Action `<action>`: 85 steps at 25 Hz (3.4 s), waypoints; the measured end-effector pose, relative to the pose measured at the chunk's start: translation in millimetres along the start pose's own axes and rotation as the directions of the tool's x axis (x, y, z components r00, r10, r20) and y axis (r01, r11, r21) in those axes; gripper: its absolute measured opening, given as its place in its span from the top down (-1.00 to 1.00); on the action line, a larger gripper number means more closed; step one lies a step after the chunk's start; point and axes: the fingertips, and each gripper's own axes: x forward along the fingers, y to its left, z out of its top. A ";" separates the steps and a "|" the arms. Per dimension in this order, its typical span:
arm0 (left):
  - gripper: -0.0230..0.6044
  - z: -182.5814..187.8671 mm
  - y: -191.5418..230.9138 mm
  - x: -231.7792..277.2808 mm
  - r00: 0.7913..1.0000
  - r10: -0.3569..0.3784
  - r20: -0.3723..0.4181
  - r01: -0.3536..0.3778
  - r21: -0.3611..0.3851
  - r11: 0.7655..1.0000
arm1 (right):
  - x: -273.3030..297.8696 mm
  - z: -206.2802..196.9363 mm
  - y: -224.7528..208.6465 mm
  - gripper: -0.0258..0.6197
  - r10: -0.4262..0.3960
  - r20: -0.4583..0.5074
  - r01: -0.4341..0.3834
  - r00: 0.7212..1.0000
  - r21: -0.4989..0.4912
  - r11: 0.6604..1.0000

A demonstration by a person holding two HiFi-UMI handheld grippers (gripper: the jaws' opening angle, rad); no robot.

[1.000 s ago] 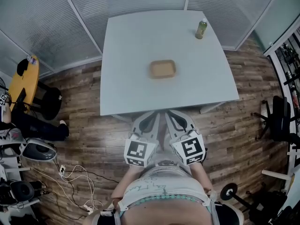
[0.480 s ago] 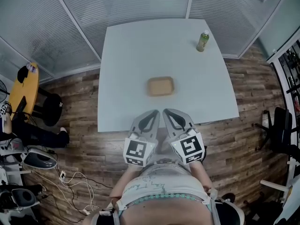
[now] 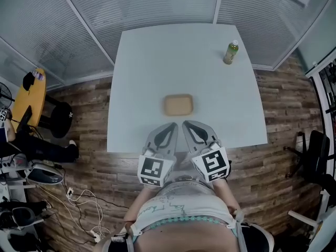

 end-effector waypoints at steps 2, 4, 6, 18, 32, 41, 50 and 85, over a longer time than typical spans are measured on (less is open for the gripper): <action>0.91 4.0 -1.4 9.0 1.000 0.011 0.007 -0.011 0.006 1.000 | 0.8 3.2 -11.2 0.92 0.010 0.008 -0.010 1.000 -0.006 1.000; 0.91 7.1 -2.3 17.8 1.000 0.027 0.015 -0.027 0.006 1.000 | 2.1 4.7 -21.3 0.92 0.020 0.013 -0.020 1.000 -0.015 1.000; 0.91 9.3 -3.0 25.0 0.999 0.047 0.025 -0.047 -0.004 0.999 | 4.1 5.0 -28.4 0.92 0.038 0.015 -0.038 0.999 -0.025 0.999; 0.91 3.0 -1.5 47.7 0.996 0.089 0.017 -0.088 -0.049 0.995 | 10.3 -2.2 -48.8 0.92 0.077 0.006 -0.077 0.997 -0.027 0.997; 0.91 14.9 41.7 66.1 0.999 0.041 0.013 -0.040 -0.043 0.998 | 56.9 10.0 -52.9 0.92 0.034 0.009 -0.034 0.999 -0.020 0.999; 0.91 19.7 77.7 81.3 1.000 -0.013 0.019 0.014 -0.027 1.000 | 94.1 16.0 -57.5 0.92 -0.015 -0.004 0.015 1.000 -0.022 1.000; 0.91 9.7 102.6 99.7 0.997 -0.079 -0.015 0.077 -0.088 0.993 | 117.0 17.5 -66.7 0.92 -0.055 -0.018 0.054 0.998 -0.026 0.998; 0.53 -185.9 171.5 139.0 0.869 -0.119 -0.480 0.102 -0.062 0.993 | 121.4 -13.8 -95.5 0.92 -0.230 -0.178 0.239 0.957 0.033 0.970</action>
